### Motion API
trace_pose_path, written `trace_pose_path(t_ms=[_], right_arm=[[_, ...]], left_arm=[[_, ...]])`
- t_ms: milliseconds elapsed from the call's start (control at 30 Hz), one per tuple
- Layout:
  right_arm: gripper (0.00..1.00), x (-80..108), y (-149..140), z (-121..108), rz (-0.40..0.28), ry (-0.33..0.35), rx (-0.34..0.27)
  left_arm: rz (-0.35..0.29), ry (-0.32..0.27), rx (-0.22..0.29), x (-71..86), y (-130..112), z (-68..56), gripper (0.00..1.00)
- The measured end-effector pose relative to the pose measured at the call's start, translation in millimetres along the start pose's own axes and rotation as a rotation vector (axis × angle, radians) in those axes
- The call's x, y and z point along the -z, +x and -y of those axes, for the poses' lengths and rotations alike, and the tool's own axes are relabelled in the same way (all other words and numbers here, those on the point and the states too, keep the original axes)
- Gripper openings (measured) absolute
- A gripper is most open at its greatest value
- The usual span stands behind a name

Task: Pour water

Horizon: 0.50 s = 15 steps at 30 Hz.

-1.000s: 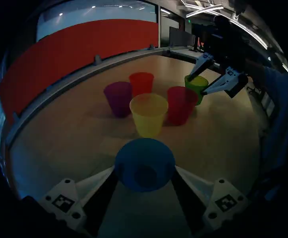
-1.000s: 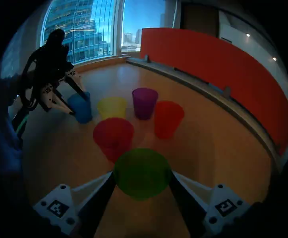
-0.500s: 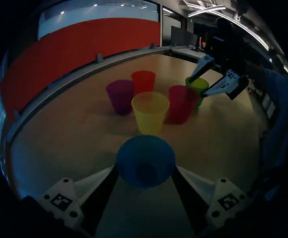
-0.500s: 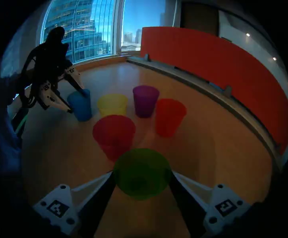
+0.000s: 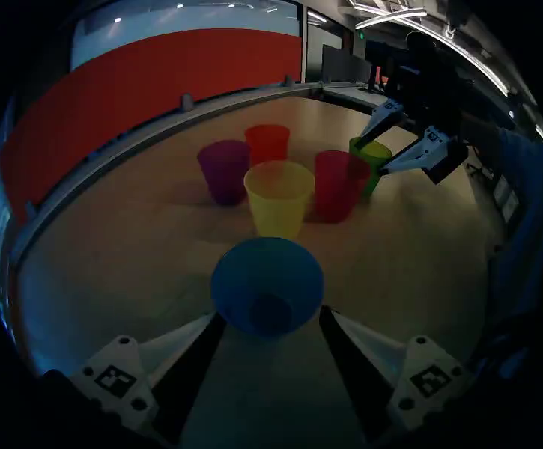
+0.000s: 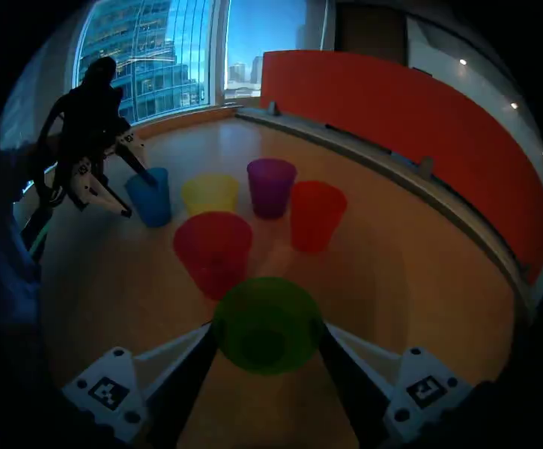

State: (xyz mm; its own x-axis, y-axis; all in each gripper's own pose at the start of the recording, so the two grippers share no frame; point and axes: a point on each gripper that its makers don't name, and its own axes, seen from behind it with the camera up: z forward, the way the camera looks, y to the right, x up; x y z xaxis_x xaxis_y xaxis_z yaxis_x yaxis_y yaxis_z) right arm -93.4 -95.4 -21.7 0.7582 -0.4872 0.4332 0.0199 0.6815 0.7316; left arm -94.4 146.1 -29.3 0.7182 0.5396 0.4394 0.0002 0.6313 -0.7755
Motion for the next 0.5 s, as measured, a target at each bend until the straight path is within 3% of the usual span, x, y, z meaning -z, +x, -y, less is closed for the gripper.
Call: trace_pose_path(t_ms=[500], right_arm=[[1.00, 4.1, -2.6, 0.6, 0.003, -0.004, -0.036]], left_arm=[[-0.004, -0.002, 0.012, 6.2, -1.2, -1.8, 0.92]])
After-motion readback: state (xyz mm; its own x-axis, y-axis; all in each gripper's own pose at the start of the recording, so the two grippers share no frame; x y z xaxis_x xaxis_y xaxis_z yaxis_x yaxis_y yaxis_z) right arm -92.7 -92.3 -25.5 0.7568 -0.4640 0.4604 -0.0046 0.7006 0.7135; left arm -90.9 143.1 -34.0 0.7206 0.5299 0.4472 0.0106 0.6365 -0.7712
